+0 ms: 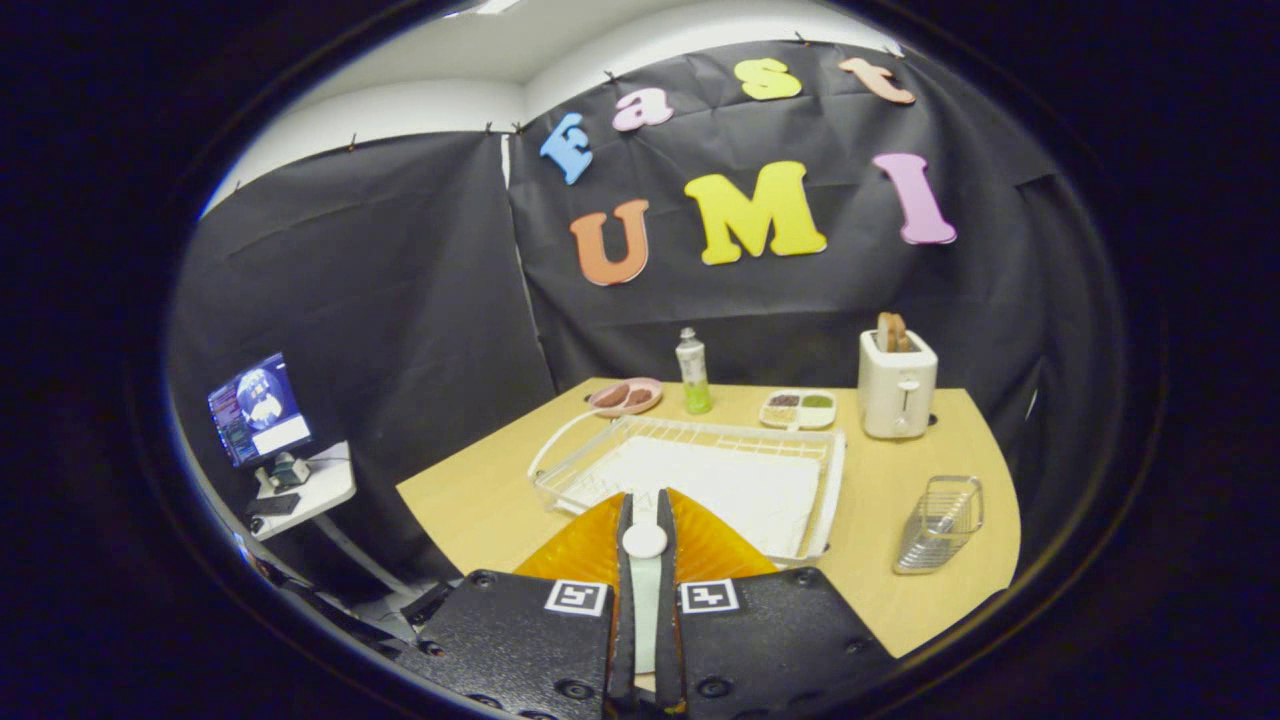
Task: Take the plate from the dish rack, then take the spoon from the basket and place it into the plate.
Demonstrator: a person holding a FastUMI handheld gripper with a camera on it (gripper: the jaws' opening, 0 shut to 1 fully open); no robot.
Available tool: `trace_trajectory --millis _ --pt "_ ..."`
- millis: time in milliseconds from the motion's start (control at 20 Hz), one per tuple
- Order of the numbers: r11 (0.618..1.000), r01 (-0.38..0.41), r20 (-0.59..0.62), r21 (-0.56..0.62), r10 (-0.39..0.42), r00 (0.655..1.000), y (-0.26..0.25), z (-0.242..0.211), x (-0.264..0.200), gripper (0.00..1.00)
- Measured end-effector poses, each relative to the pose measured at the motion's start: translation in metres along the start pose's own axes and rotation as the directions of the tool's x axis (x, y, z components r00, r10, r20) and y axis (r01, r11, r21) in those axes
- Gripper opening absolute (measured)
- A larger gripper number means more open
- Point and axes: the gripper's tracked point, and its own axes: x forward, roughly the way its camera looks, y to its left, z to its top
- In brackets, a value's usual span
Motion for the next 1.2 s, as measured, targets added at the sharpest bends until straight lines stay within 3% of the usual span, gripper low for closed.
trace_trajectory --millis 550,850,1200 --pt "0.993 -0.116 -0.227 0.010 0.115 0.967 0.030 -0.054 0.057 0.14" --pt "0.987 -0.158 -0.256 0.021 0.158 0.954 0.037 -0.059 0.066 0.19" --pt "0.988 -0.155 -0.256 0.018 0.155 0.954 0.033 -0.060 0.069 0.20"
